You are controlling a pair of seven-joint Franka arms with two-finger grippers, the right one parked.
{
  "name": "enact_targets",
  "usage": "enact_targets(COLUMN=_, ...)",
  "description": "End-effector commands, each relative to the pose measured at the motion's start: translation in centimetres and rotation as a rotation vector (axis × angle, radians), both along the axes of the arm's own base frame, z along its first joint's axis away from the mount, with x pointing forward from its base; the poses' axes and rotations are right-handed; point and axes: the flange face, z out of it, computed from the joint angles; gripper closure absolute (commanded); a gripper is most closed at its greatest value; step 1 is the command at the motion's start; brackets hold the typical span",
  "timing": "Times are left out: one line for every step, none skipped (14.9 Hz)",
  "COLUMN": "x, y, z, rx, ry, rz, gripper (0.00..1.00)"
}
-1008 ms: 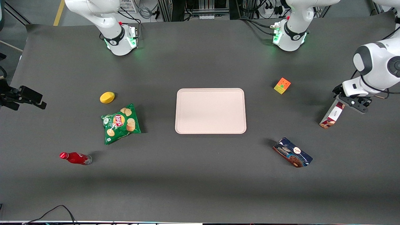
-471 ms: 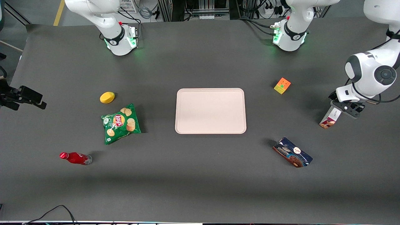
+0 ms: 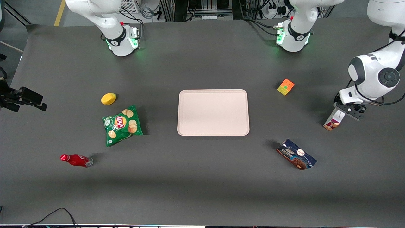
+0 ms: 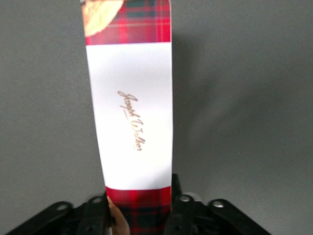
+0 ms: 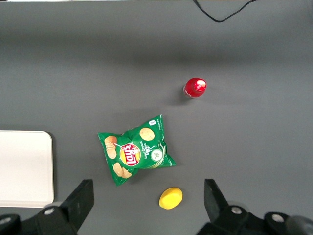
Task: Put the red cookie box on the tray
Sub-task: 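Lift the held cookie box and carry it toward the pink tray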
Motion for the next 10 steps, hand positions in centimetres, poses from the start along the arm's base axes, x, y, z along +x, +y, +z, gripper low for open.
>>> enact_targets(x=0.3, y=-0.1, z=0.6, rx=-0.009, ry=-0.001, rz=-0.009, gripper=0.73)
enact_targets(x=0.5, y=-0.1, z=1.0, rx=-0.011, ry=0.002, rz=-0.008, gripper=0.82)
enact_targets(x=0.7, y=0.0, z=1.4, rx=-0.011, ry=0.0, rz=-0.007, gripper=0.89)
enact_targets(x=1.0, y=0.0, z=2.1, rx=-0.013, ry=0.001, rz=-0.002, gripper=0.92)
enact_targets(x=1.6, y=0.1, z=3.2, rx=-0.014, ry=-0.003, rz=0.005, gripper=0.92)
enact_targets(x=2.2, y=0.3, z=4.4, rx=-0.018, ry=-0.002, rz=0.017, gripper=0.92)
enact_targets(x=2.9, y=0.3, z=5.7, rx=-0.034, ry=-0.002, rz=0.062, gripper=0.92)
enact_targets(x=3.6, y=0.0, z=7.0, rx=-0.053, ry=0.005, rz=0.106, gripper=0.92)
enact_targets(x=4.1, y=-0.4, z=8.5, rx=-0.071, ry=0.014, rz=0.156, gripper=0.92)
enact_targets(x=4.6, y=-1.0, z=10.4, rx=-0.086, ry=0.018, rz=0.211, gripper=0.92)
